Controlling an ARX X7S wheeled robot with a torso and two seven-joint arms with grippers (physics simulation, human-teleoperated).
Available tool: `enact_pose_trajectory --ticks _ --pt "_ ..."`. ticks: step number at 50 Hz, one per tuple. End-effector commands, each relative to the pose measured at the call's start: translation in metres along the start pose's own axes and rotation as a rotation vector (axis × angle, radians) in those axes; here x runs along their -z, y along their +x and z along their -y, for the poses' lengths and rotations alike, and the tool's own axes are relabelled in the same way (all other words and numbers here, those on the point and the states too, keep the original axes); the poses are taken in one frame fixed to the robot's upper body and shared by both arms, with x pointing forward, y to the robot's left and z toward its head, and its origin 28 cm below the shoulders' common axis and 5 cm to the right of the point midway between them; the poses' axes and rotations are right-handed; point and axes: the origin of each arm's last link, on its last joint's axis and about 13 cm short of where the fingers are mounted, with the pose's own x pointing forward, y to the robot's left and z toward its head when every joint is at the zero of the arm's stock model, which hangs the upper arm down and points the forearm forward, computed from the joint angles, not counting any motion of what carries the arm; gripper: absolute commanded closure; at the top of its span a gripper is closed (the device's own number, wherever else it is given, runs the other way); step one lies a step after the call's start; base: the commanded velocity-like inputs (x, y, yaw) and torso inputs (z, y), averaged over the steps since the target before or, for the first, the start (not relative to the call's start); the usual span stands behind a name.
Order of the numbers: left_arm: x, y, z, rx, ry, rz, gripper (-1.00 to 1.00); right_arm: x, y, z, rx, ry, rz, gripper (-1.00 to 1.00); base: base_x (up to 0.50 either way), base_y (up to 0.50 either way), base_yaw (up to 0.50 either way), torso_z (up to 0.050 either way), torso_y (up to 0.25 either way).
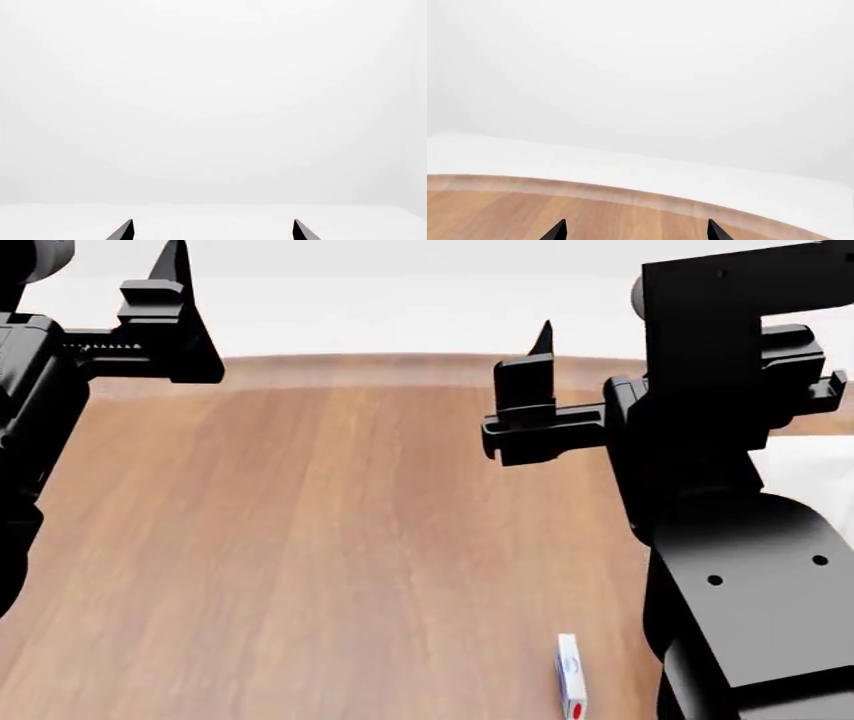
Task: Pick up the alphabet soup and the cream cheese box, and put them in the basket.
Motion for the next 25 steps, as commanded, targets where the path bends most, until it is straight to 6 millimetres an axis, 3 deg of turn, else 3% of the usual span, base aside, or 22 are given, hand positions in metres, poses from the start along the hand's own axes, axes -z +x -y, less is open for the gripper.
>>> enact_pose_trajectory --ticks 1,7,14,25 --pt "0.001 0.000 0.000 0.005 0.004 0.000 -1.00 0.001 0.001 0.001 0.027 0.000 -0.011 -1.00 0.50 0.00 0.00 0.000 0.000" --pt "0.001 0.000 0.000 0.006 0.006 0.000 -1.00 0.001 0.003 0.002 0.025 0.009 -0.039 -1.00 0.00 0.00 0.00 0.000 0.000" --pt "0.001 0.000 -0.001 0.002 0.010 0.001 -1.00 0.006 0.007 0.008 0.056 0.082 -0.213 -1.00 0.00 0.00 0.00 0.000 0.000" --pt "0.002 0.001 -0.004 -0.003 0.011 -0.003 -1.00 0.017 -0.011 0.014 0.045 0.184 -0.490 -1.00 0.00 0.00 0.00 0.000 0.000"
